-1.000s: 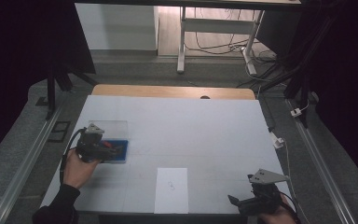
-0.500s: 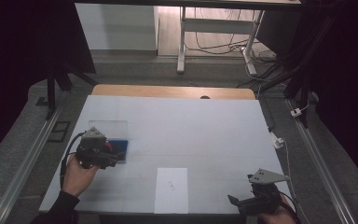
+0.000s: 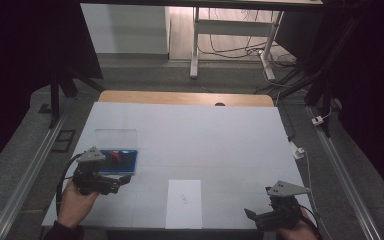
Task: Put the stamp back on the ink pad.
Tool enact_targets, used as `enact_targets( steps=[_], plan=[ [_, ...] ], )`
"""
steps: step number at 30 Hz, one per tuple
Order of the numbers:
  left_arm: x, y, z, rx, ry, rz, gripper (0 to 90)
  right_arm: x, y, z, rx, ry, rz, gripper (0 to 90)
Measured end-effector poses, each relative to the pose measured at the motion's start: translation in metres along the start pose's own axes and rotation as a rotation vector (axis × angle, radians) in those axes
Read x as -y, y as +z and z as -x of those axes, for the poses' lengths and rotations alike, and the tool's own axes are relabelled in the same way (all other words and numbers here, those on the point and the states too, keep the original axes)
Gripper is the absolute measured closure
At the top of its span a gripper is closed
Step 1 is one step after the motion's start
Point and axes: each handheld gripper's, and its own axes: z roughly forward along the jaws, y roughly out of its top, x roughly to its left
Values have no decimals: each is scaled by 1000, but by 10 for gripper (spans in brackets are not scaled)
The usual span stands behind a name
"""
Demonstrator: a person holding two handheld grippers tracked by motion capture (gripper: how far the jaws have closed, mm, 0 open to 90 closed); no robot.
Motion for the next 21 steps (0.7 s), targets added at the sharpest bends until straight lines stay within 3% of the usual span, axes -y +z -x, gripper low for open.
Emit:
enact_targets(
  steps=[6, 21],
  plan=[
    [12, -10, 3, -5, -2, -5, 0, 0, 0, 0, -1, 1, 1, 0],
    [46, -39, 4, -14, -52, 13, 0, 0, 1, 0, -2, 1, 0, 0]
  ],
)
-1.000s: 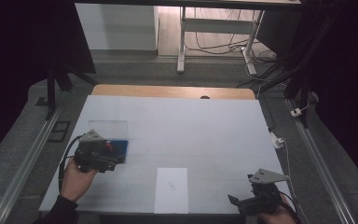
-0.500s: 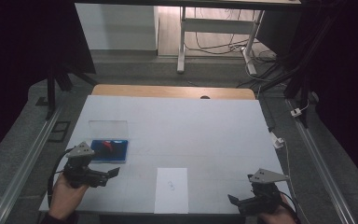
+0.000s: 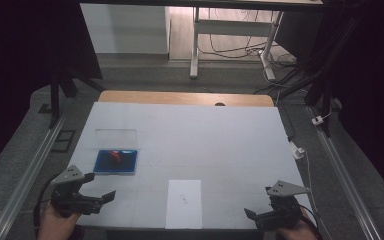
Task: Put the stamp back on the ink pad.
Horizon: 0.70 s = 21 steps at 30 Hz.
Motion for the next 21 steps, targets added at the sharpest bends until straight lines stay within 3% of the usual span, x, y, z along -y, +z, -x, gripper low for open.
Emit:
enact_targets(
  steps=[13, 21],
  plan=[
    [24, -13, -5, -21, -42, -21, 0, 0, 0, 0, 2, 4, -2, 0],
    [31, -15, -2, -55, -29, -60, 0, -1, 1, 0, 4, 7, -8, 0]
  ],
)
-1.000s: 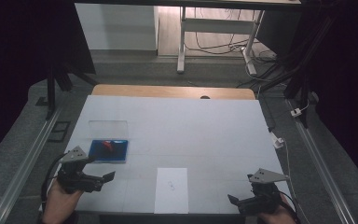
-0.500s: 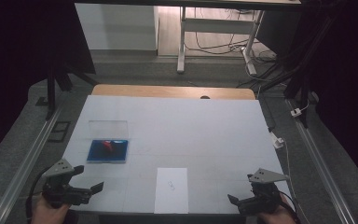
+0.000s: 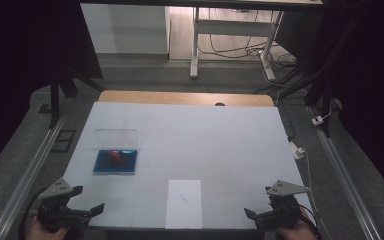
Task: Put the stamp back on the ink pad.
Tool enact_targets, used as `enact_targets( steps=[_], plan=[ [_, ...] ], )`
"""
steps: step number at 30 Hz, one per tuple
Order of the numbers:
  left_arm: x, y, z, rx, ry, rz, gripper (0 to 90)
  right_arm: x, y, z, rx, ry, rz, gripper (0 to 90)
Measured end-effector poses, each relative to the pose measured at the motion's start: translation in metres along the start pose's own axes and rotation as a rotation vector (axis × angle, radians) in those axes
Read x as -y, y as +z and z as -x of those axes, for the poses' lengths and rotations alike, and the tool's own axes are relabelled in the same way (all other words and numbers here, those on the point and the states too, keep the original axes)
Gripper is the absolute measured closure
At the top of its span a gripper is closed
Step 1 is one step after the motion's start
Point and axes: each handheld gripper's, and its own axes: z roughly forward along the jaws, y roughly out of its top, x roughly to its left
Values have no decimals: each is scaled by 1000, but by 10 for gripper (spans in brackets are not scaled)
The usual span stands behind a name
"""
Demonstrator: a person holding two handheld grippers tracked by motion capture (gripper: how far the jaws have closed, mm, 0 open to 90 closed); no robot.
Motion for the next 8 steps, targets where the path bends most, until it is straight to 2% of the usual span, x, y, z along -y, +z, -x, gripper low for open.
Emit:
enact_targets(
  steps=[4, 8],
  plan=[
    [1, 1, 2, -27, 9, -29, 0, 0, 0, 0, 0, 0, -1, 0],
    [0, 2, 3, -29, 7, -43, 0, 0, 1, 0, 1, -3, -6, 0]
  ],
)
